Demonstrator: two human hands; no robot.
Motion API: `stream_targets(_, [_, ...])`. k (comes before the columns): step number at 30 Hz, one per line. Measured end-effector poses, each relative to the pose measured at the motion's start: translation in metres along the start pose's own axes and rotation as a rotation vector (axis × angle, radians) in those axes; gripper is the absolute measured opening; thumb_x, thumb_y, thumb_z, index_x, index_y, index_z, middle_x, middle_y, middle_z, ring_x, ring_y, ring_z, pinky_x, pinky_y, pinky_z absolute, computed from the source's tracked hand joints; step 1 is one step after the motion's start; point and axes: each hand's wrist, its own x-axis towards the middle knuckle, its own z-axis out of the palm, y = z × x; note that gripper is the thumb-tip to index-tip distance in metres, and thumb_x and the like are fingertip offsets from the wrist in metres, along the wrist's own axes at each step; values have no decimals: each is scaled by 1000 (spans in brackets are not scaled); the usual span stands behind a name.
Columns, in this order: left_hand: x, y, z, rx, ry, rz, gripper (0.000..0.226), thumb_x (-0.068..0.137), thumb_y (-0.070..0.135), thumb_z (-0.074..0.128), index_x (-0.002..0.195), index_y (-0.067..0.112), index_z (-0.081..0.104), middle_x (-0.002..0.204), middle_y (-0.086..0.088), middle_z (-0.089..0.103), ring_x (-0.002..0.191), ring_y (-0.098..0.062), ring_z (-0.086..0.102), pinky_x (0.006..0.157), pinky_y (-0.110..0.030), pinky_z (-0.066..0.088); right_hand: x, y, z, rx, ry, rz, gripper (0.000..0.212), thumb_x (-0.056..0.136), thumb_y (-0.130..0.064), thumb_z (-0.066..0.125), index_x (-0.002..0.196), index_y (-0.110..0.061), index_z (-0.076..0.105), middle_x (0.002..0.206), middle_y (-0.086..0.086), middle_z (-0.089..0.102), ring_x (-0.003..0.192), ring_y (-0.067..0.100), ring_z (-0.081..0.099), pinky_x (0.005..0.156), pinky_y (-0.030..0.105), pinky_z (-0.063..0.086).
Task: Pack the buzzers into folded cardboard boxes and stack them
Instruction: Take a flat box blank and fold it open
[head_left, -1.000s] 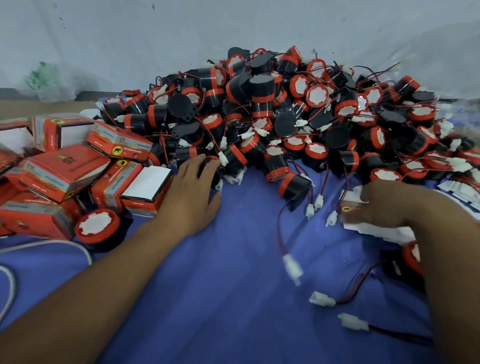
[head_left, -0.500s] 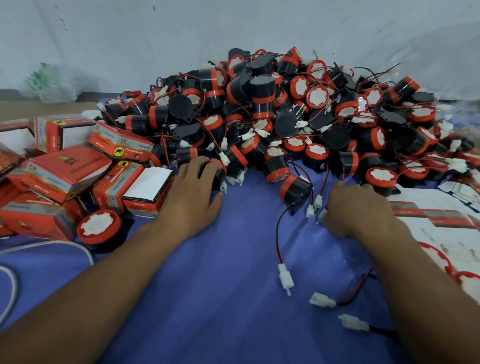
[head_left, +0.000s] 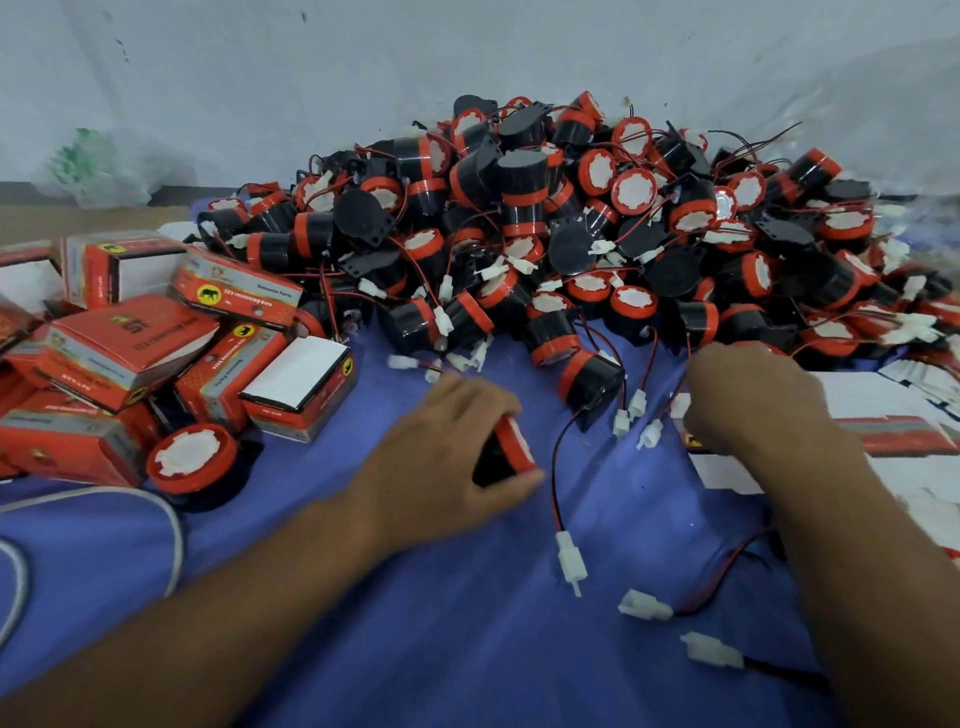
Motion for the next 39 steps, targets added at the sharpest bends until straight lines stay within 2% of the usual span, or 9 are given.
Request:
stream_targets(5, [-2,15,-5,-156,-130,94,41,88,45,63,108,10,52,105,0,55,93,-14,48,78,-23,42,-2,25,-17,19,-444,-57,48,83,-57,68,99,-13,56,83,-4,53,83,20,55,73,31,44])
stream_targets(9, [-6,10,-10,-191,-178,24,36,88,43,65,107,19,47,101,12,43,88,0,40,76,-12,34,-13,25,-27,-61,-501,-95,50,74,-53,77,100,-14,59,96,-2,61,91,20,61,78,31,50])
stream_targets(17, [-28,6,-15,-225,-152,-89,46,87,51,60,122,24,49,114,12,50,100,-6,50,85,-20,45,-39,-18,-40,-38,305,-69,12,86,-6,61,99,-6,63,89,19,58,88,43,64,62,36,37])
stream_targets(23, [-34,-2,-14,-279,-132,-176,53,80,58,59,124,51,32,118,27,48,108,-3,54,88,-23,49,-60,-17,-88,539,659,-208,38,88,-49,54,74,-14,62,63,7,59,57,29,55,58,36,50])
stream_targets(26, [-32,-1,-12,-423,-10,-162,66,84,48,62,137,41,23,121,21,49,111,-11,58,89,-28,50,-65,-31,-89,911,876,-333,16,89,-43,64,82,-29,64,64,-16,61,63,5,52,60,21,42])
stream_targets(28, [-28,-2,-12,-535,120,-199,79,87,46,63,148,22,18,129,10,50,116,-17,57,92,-27,49,-58,-45,-76,1196,675,-383,18,91,-37,69,76,-29,64,71,-21,67,64,-3,58,61,11,43])
stream_targets(34, [-19,-4,-18,-931,289,-368,56,95,35,61,144,20,37,133,7,63,124,-15,59,97,-29,52,-29,-65,-3,1329,94,-225,12,96,-32,65,97,-21,69,88,2,74,83,25,70,75,52,57])
stream_targets(37, [-9,-6,-18,-973,366,-512,35,97,16,57,130,28,52,118,6,72,113,-17,67,97,-47,54,-29,-69,6,1195,62,-410,36,89,-38,70,122,-40,56,107,-24,67,98,-4,63,89,20,53])
stream_targets(39, [-2,-9,-21,-989,418,-579,37,99,5,53,127,28,57,112,4,74,107,-20,70,96,-53,53,-30,-70,9,930,66,-613,69,80,-55,74,140,-49,40,143,-23,41,134,-2,37,110,8,25])
